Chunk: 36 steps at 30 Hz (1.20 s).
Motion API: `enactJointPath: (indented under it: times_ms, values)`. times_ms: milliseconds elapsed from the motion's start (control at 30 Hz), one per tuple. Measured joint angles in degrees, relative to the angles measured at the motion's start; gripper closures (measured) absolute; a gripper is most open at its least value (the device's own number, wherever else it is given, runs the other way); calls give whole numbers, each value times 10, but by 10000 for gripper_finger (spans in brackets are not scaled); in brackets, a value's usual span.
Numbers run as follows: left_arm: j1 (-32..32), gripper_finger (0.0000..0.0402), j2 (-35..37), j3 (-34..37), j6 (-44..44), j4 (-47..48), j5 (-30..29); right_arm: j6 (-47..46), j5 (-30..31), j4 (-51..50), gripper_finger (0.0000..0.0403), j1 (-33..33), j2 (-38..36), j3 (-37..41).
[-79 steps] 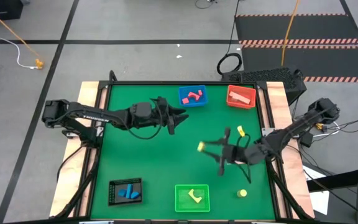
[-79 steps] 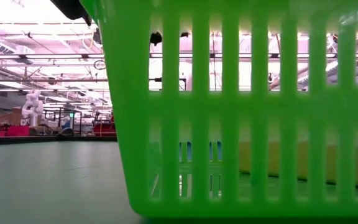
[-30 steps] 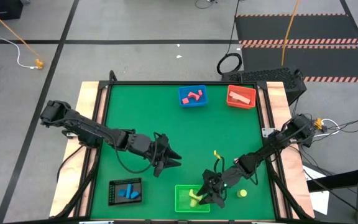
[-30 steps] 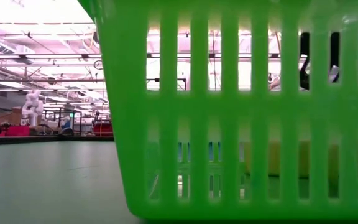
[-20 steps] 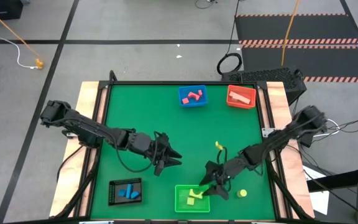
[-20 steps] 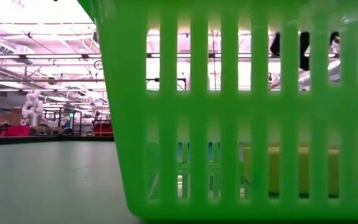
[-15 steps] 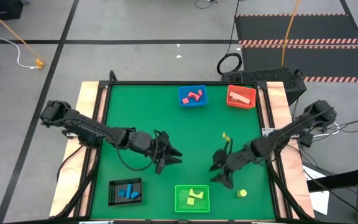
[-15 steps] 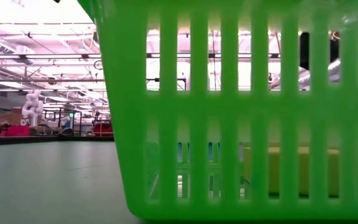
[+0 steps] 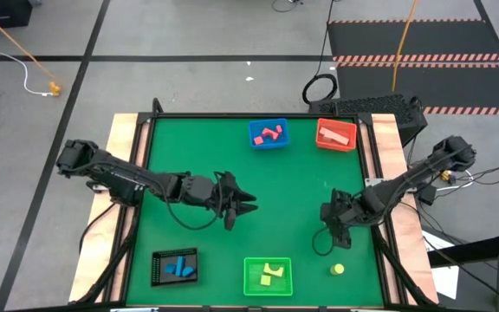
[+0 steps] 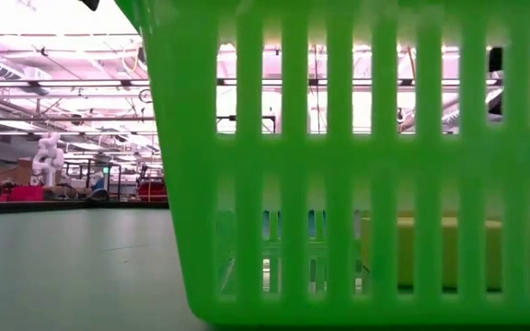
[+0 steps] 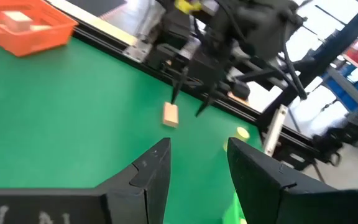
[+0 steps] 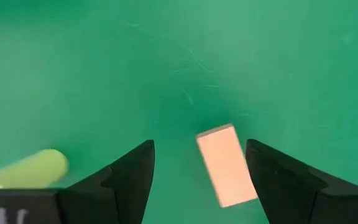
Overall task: Sort & place blocks by color
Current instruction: Put the brown block into the orange bin
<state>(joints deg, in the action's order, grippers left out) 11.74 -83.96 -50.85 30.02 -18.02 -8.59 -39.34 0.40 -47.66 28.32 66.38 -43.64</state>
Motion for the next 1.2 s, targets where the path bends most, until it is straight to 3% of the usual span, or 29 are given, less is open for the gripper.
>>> enactJointPath:
  times_ms: [133, 800, 933, 1100, 1200]
  values:
    - [-10, 243, 0, 0, 0, 0, -6, 11, 23, -6, 163, 0, 24, 0]
    - [-12, 243, 0, 0, -49, 3, -6, 75, 12, -31, 167, -30, 174, 0]
    - [-12, 243, 0, 0, -58, 4, -6, 80, -4, -25, 200, -42, 185, -2]
    - [-12, 243, 0, 0, -64, 16, -6, 82, -11, -12, 286, -51, 184, -1]
    - [-12, 243, 0, 0, -73, 22, -6, 74, -8, -9, 294, -58, 183, -1]
